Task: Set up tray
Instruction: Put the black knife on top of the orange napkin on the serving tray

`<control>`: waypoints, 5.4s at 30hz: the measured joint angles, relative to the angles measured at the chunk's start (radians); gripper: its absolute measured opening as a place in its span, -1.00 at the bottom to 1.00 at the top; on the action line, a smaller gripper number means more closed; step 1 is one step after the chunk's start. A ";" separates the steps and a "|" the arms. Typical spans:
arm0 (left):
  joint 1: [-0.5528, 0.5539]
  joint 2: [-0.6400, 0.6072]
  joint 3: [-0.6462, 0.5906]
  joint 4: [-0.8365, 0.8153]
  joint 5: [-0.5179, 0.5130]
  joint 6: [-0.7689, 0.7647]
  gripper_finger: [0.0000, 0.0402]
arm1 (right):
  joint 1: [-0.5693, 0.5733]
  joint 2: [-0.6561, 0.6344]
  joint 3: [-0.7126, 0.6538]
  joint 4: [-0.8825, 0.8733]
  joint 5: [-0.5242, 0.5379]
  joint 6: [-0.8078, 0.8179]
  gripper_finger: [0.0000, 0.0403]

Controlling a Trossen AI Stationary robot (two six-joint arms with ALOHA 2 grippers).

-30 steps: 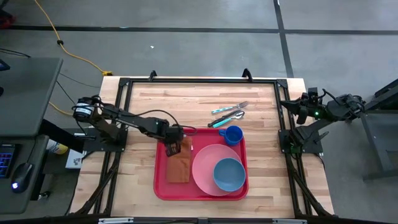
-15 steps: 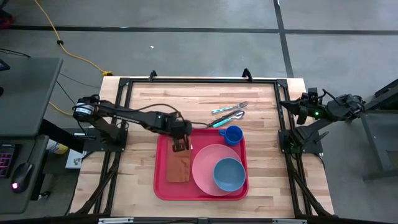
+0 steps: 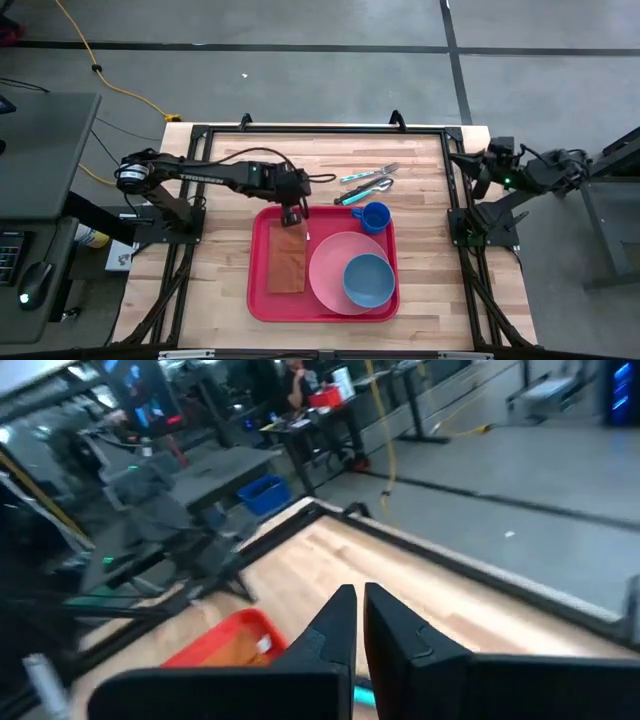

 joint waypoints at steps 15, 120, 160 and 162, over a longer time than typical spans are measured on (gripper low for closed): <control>0.057 -0.153 0.000 -0.068 -0.070 -0.012 -0.78 | -0.165 0.384 0.460 -0.238 0.023 -0.184 -1.00; 0.063 -0.257 -0.139 0.067 0.118 0.003 -0.78 | -0.768 1.678 0.555 0.004 -0.990 -1.333 -0.27; 0.063 -0.257 -0.138 0.065 0.119 0.003 -0.78 | -0.783 1.674 0.613 -0.017 -0.975 -1.195 -0.15; 0.063 -0.257 -0.138 0.065 0.119 0.003 -0.78 | -0.783 1.673 0.624 -0.021 -0.981 -1.192 -0.14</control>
